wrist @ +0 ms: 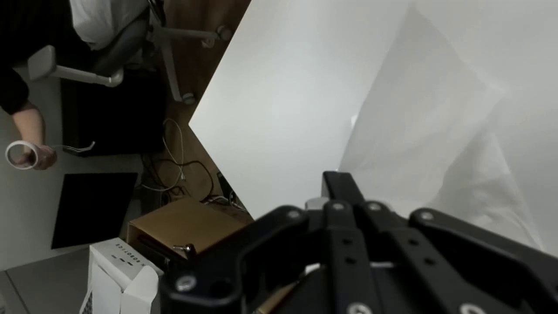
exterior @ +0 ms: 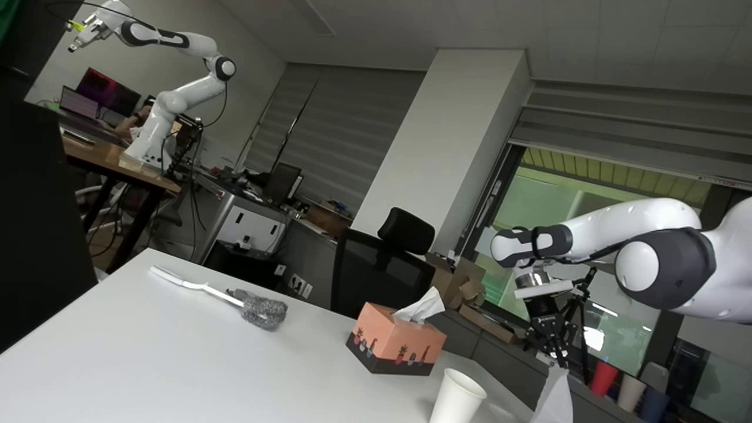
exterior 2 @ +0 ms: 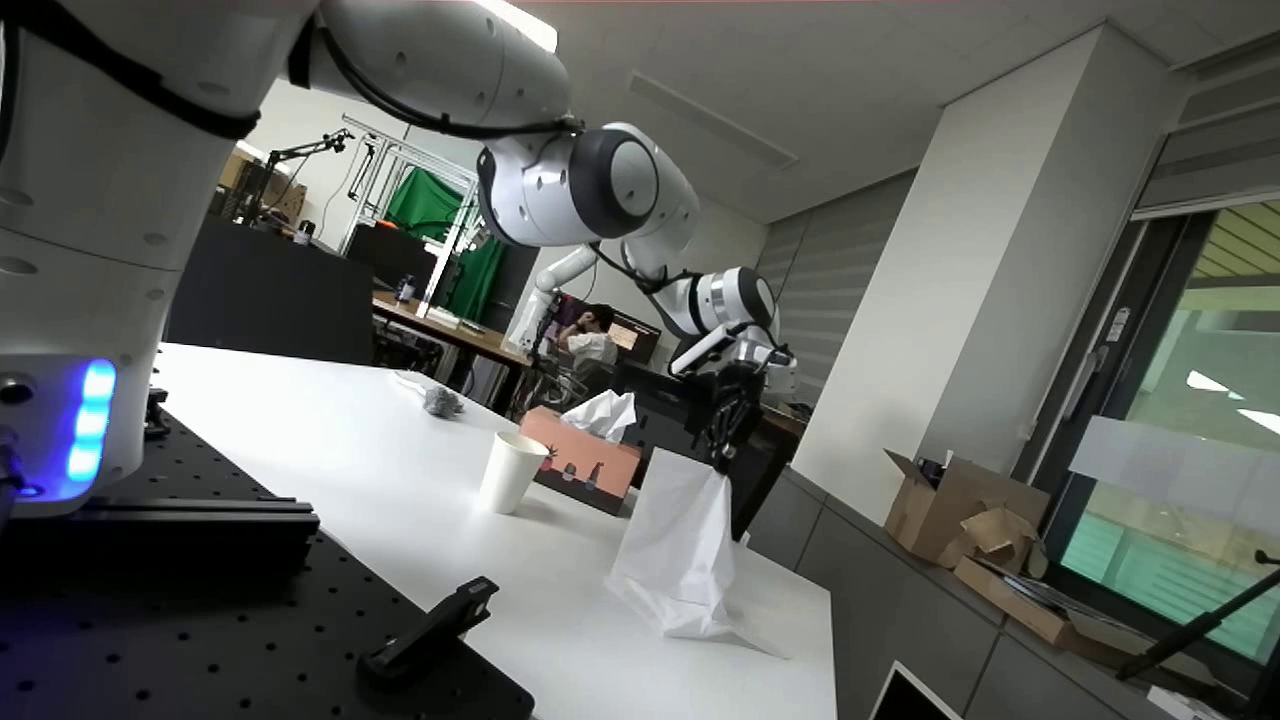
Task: Pick two tissue papers from the box and put them on the table
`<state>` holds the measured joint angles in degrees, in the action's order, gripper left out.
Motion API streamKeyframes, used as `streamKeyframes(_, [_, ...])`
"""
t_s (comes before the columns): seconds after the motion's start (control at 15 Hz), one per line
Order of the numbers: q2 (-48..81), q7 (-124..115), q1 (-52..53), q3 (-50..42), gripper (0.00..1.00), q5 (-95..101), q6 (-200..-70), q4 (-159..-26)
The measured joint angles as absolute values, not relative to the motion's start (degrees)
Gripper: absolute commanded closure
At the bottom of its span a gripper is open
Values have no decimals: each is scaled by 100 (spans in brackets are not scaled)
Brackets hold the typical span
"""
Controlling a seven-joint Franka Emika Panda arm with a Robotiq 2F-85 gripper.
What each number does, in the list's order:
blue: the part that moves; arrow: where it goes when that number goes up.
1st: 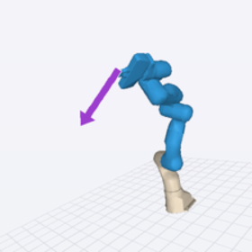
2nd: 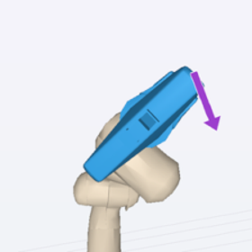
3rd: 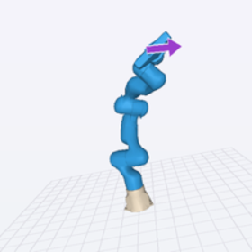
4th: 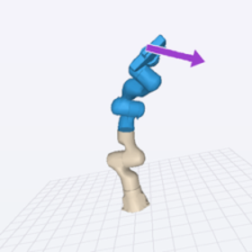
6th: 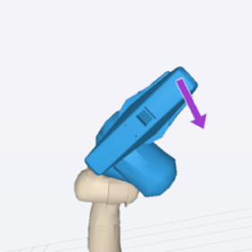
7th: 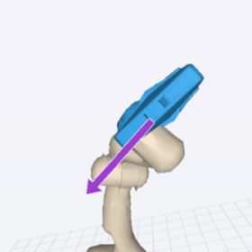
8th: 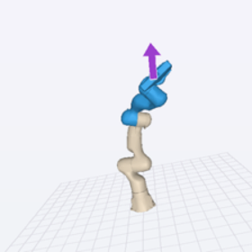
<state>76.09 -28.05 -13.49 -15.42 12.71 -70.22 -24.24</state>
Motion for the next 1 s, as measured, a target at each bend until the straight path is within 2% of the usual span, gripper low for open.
streamKeyframes(0.13, [7785,-3017,-1304,-1541,100,1229,-7130,-2365])
streamKeyframes(0.47, [7870,-4126,-1230,-1403,100,857,-8340,-2413])
streamKeyframes(0.53, [7879,-4307,-1220,-1383,94,790,-8632,-2413])
streamKeyframes(0.6, [7888,-4481,-1213,-1372,74,740,-8926,-2414])
streamKeyframes(1.0, [7969,-5527,-1211,-1327,32,499,-10635,-2417])
